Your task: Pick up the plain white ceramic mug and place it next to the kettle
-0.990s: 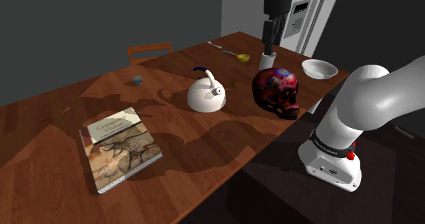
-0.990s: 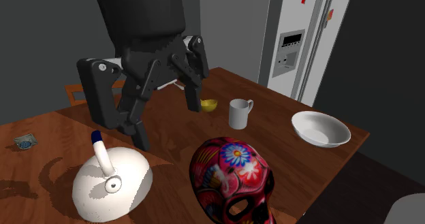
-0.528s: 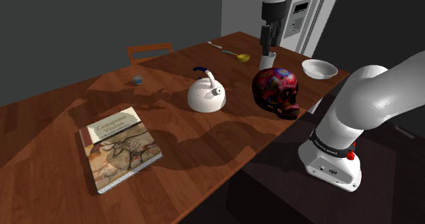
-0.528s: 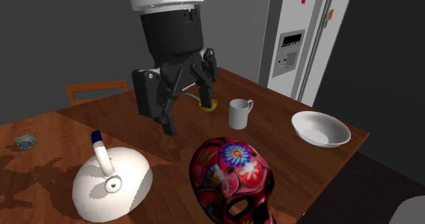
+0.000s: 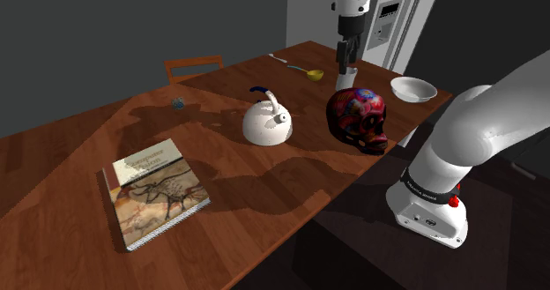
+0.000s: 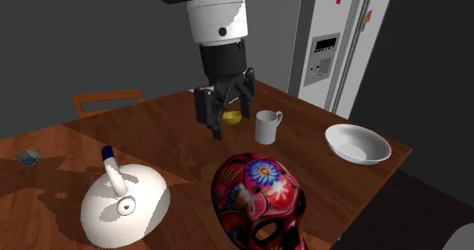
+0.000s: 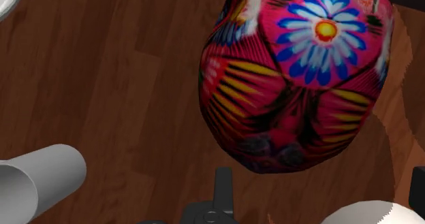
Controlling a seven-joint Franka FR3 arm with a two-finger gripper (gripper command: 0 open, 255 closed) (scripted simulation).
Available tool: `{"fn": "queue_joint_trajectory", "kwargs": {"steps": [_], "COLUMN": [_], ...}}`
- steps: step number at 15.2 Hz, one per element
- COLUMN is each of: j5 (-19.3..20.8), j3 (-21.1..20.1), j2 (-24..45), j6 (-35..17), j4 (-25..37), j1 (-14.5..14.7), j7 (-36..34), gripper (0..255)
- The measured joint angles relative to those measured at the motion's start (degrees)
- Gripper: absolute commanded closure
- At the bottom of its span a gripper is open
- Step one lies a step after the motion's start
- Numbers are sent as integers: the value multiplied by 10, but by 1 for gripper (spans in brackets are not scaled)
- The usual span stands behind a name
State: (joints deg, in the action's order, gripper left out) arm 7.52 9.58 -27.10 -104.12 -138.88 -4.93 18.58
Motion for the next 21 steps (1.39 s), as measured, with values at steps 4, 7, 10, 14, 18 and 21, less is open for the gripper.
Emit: {"fn": "queue_joint_trajectory", "kwargs": {"steps": [4, 7, 10, 14, 18, 21], "j5": [9, 13, 9, -5, -31, -52], "j3": [28, 54, 75, 100, 115, 121], "j2": [68, 126, 184, 265, 350, 412], "j6": [-45, -76, -102, -139, -158, -166], "j4": [25, 53, 86, 131, 196, 247], "j1": [-12, -23, -33, -50, -69, -89], "j7": [29, 60, 89, 132, 173, 204], "gripper": [0, 0, 0, 0, 0, 0]}}
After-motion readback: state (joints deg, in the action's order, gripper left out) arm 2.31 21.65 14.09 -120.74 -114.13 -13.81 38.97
